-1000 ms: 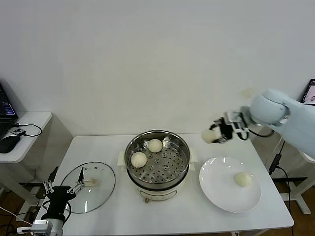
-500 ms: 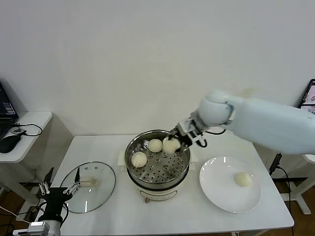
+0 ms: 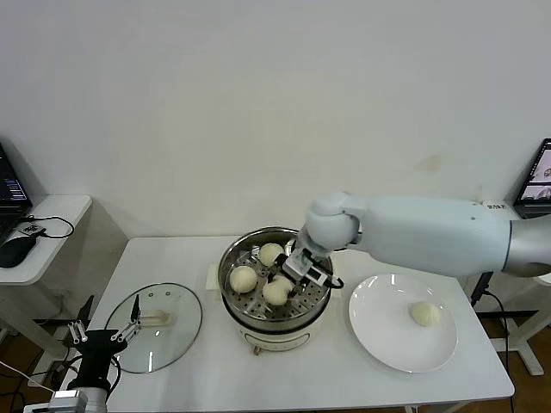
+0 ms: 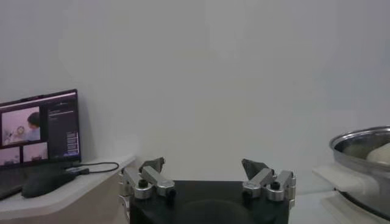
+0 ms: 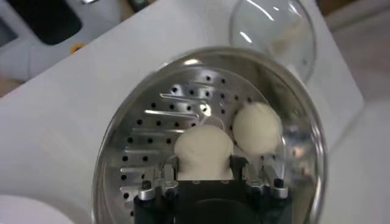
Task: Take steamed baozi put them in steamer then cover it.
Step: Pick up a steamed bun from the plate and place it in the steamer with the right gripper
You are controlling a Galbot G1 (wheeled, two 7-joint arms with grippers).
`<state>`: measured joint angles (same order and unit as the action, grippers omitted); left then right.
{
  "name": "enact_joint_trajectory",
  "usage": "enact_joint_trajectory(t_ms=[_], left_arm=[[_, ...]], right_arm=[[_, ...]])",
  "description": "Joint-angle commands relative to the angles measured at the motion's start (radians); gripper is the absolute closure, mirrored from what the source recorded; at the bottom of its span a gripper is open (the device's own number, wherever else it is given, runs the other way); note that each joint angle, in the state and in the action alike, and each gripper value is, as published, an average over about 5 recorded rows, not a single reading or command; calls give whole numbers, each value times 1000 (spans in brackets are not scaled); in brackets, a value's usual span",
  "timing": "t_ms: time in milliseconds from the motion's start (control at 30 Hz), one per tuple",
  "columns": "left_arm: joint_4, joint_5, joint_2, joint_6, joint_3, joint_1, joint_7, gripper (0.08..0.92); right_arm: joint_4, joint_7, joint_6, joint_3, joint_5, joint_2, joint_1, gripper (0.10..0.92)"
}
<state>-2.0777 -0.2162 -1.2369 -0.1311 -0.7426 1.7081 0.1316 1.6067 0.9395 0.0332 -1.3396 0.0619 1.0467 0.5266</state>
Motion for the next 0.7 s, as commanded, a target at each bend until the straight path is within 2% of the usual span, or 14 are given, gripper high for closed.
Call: enact_joint_trajectory(t_ms=[33,367,567,700], left_arm=[[2,1,-2,-1,1,-1,1,177],[1,1,2,-2,-4,2,2,177],[-4,1,5,-1,-1,-1,1,177],[-7,1,10,0,-2,-1,-1,177]], right_arm=[[-6,-4,92,-29,-66,48,-10,467],[10,-13,98,-19,-63,30,-6,411],[24,-16,90,20,-47,-63,49,266],[39,-14,27,62,-30,-161,95,210]])
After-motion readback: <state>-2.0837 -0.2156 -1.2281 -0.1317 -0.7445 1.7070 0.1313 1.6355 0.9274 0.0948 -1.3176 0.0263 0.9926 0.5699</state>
